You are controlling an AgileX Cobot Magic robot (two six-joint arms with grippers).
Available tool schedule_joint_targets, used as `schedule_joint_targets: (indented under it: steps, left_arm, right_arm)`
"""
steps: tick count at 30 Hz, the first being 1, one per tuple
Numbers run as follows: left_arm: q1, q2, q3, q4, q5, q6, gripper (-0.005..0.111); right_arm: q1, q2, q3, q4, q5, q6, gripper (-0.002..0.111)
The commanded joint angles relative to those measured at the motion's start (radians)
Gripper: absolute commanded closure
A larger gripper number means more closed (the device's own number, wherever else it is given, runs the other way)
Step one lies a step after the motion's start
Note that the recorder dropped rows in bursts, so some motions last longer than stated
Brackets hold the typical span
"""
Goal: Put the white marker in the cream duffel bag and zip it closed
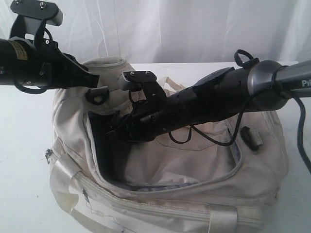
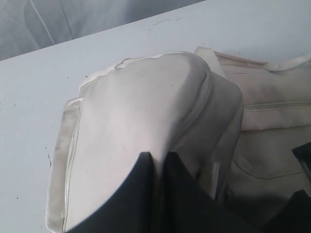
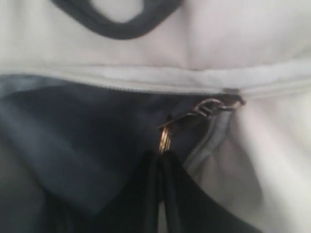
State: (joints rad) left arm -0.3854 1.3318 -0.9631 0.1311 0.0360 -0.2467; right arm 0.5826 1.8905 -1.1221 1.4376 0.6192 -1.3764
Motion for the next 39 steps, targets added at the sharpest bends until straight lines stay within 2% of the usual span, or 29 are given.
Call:
schedule_joint_targets:
  steps: [1, 12, 19, 31, 36, 39]
  left_arm:
    - [0.003, -0.019, -0.006, -0.001, -0.036, -0.009, 0.106]
    - [0.003, -0.019, -0.006, -0.001, -0.020, -0.008, 0.106]
    - [0.003, -0.019, -0.006, -0.001, -0.020, -0.008, 0.106]
    - [0.003, -0.019, -0.006, -0.001, -0.020, -0.008, 0.106]
    - [0.003, -0.019, -0.006, -0.001, -0.020, -0.004, 0.106]
    - [0.003, -0.019, -0.006, -0.001, -0.019, -0.004, 0.106]
  right_arm:
    - [-0.005, -0.032, -0.003, -0.075, 0.041, 0.043, 0.108]
    - [-0.019, -0.201, -0.003, -0.321, 0.040, 0.243, 0.108]
    - [-0.019, -0.277, -0.003, -0.306, 0.253, 0.269, 0.108]
    - [-0.013, -0.277, -0.003, -0.211, 0.473, 0.257, 0.108]
    - [-0.013, -0.296, -0.003, -0.178, 0.515, 0.256, 0.108]
    - [-0.016, -0.345, -0.003, -0.186, 0.423, 0.253, 0.108]
